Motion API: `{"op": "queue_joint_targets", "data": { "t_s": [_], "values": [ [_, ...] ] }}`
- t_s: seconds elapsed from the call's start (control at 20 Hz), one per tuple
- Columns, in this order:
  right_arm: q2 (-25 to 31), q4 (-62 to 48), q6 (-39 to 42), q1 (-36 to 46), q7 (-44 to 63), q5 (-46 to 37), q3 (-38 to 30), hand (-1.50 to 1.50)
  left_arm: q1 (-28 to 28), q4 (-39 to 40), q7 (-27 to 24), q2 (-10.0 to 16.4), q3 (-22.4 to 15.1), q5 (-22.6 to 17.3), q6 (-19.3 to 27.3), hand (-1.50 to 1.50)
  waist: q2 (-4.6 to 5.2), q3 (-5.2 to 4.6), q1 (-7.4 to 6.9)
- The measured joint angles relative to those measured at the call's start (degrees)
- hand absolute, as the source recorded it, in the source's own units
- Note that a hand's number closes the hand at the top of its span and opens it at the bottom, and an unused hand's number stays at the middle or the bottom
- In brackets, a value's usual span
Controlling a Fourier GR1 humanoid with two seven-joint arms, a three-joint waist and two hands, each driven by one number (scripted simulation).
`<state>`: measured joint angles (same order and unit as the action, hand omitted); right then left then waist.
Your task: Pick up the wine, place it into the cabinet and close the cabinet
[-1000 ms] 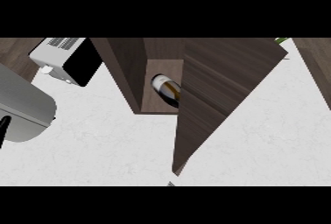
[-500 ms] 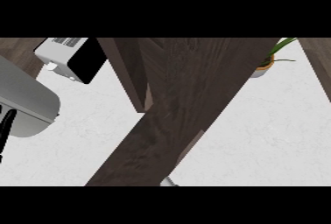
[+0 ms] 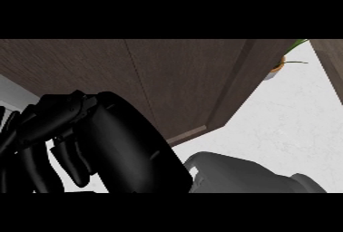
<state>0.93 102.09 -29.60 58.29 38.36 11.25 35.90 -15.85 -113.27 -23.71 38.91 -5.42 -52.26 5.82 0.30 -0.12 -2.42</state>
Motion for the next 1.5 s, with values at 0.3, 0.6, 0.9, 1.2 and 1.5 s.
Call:
{"op": "queue_joint_targets", "data": {
  "t_s": [0.3, 0.6, 0.9, 1.2, 1.5],
  "values": [
    [-0.6, -16.0, 4.8, 8.7, -6.3, -1.6, -6.1, 1.5, 0.5, 1.0, 0.4, -1.2, 0.3, 1.2, -0.4, -1.5, -0.03, 0.02, 0.64],
    [-0.9, -28.1, 9.4, 11.5, -13.5, -0.7, -12.0, 1.5, 0.5, 0.4, 2.3, -1.9, 2.0, 1.6, -0.5, -1.5, -0.27, 0.03, 0.92],
    [-1.0, -34.0, 13.9, 12.2, -19.6, 0.2, -14.0, 1.5, 1.8, 0.9, 3.7, -2.7, 3.3, 2.4, -0.5, -1.5, -1.33, -0.03, 1.02],
    [-0.2, -37.1, 18.1, 11.5, -25.7, 0.1, -15.1, 1.5, 3.0, 0.4, 5.0, -3.3, 2.8, 3.3, -0.2, -1.5, -2.21, -0.24, 0.71],
    [1.5, -38.4, 20.8, 11.1, -28.6, -1.4, -14.8, 1.5, 4.2, 0.5, 5.8, -3.9, 2.4, 4.0, 0.2, -1.5, -2.63, -0.3, 0.5]
  ]
}}
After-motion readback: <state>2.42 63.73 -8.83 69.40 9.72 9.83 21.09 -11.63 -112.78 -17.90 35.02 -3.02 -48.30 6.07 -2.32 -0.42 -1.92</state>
